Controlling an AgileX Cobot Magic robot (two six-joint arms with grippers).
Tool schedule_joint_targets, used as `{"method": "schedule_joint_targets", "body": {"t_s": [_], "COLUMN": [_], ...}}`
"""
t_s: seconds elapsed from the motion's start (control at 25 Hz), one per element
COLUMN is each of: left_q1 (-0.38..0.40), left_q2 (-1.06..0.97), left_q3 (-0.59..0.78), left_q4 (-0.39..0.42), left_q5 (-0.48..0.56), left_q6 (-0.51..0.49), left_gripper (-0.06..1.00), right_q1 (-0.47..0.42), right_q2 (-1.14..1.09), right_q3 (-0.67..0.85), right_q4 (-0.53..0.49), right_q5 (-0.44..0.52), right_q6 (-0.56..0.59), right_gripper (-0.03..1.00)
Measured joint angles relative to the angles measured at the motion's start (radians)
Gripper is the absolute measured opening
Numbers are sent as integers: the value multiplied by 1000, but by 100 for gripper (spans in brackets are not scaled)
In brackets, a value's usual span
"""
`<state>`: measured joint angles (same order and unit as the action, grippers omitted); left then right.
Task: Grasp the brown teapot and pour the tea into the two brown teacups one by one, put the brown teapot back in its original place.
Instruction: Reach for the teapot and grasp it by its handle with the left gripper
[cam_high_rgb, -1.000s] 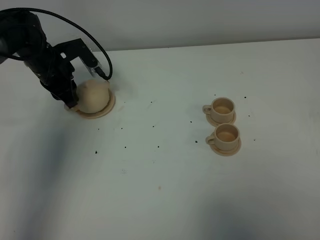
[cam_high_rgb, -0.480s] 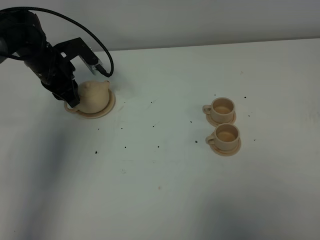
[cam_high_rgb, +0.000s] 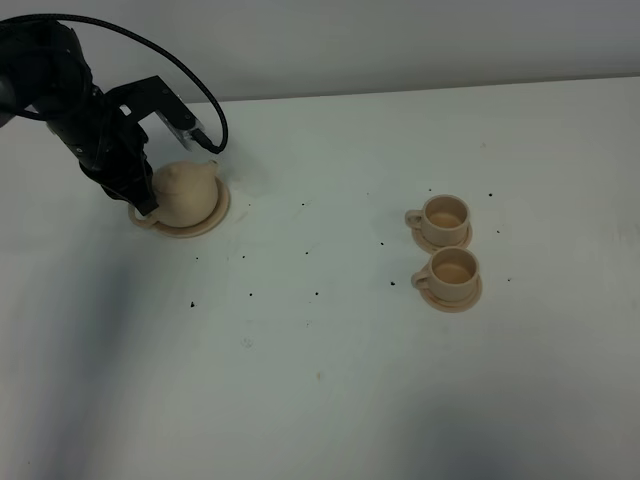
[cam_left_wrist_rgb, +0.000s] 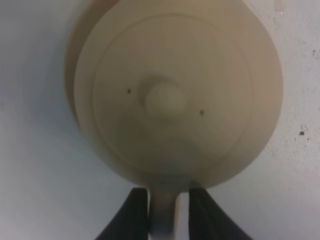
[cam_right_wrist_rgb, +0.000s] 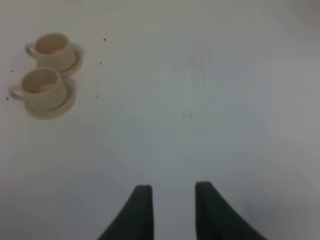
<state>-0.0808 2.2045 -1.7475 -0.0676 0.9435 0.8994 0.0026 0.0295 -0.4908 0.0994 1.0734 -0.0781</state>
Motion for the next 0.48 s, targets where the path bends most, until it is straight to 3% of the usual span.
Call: {"method": "schedule_joint_targets", "body": {"t_s": [0.48], "left_q1": [0], "left_q2": [17], "left_q3": [0], "left_q4": [15], "left_q5": [2], "left_q6": [-14], "left_gripper": [25], "right_q1": [0], "right_q2": [0], "right_q3": [0], "right_q4": [1], "right_q5": [0], "right_q6": [0], "right_gripper": [24]}}
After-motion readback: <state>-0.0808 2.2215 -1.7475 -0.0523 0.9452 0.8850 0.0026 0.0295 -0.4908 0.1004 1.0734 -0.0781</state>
